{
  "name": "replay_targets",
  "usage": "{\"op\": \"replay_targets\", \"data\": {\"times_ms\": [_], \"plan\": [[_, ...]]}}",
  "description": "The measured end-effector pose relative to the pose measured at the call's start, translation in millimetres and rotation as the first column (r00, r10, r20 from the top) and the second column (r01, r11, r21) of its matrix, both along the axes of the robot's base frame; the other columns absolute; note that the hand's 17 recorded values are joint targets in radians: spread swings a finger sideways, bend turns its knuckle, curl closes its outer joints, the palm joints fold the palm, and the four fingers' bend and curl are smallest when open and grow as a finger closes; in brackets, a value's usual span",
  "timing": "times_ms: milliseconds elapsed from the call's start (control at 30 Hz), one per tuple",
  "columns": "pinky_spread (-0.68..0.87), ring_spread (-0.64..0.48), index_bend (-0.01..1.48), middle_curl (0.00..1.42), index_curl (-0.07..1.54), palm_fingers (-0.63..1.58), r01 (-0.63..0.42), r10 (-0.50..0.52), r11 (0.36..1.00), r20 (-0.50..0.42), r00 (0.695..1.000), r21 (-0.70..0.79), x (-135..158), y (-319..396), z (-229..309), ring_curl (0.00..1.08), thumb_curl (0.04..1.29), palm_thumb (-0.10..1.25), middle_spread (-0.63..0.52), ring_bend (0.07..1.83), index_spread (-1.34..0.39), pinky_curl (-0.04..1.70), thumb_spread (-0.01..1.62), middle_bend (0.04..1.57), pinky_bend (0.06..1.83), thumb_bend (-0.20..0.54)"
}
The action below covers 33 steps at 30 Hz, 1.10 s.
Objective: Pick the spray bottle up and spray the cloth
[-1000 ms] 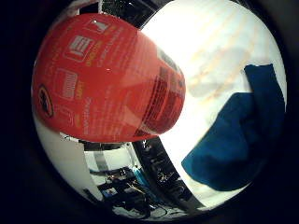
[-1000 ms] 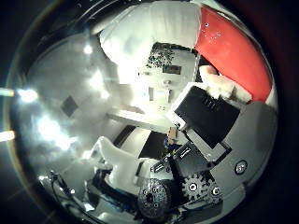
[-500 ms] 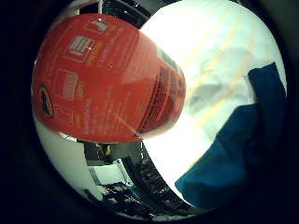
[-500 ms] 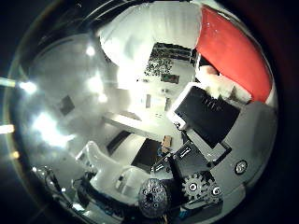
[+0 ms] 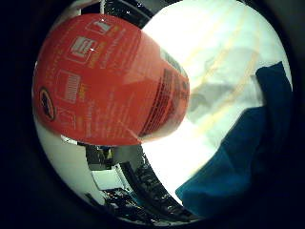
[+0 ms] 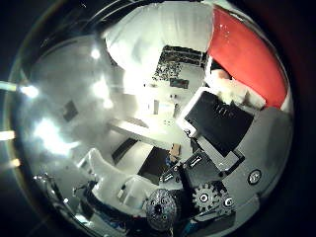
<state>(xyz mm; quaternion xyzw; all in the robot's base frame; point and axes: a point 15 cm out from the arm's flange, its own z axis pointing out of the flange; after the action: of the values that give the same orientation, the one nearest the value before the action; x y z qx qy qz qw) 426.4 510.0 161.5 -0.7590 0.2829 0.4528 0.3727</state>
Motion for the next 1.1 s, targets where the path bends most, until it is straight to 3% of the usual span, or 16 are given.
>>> {"op": "replay_targets", "data": {"times_ms": [433, 733, 1100], "plan": [[-0.18, -0.14, 1.12, 0.61, 0.73, 1.20, 0.026, -0.025, 0.999, -0.048, 0.999, 0.023, 2.8, -0.4, -8.1, 0.57, 0.90, 0.98, -0.07, 1.49, -0.19, 1.32, 0.53, 1.34, 1.01, -0.024], [-0.21, -0.14, 1.07, 0.59, 0.71, 1.20, 0.033, -0.031, 0.999, -0.055, 0.998, 0.033, 3.0, 1.8, -5.6, 0.55, 0.84, 0.91, -0.06, 1.45, -0.18, 1.22, 0.64, 1.30, 0.98, -0.034], [-0.32, -0.15, 0.71, 0.56, 0.69, 1.09, 0.015, -0.013, 1.000, -0.059, 0.998, 0.025, -1.3, 0.0, -9.6, 0.52, 0.74, 0.83, -0.07, 1.33, -0.25, 0.96, 0.61, 1.16, 1.01, -0.036]]}}
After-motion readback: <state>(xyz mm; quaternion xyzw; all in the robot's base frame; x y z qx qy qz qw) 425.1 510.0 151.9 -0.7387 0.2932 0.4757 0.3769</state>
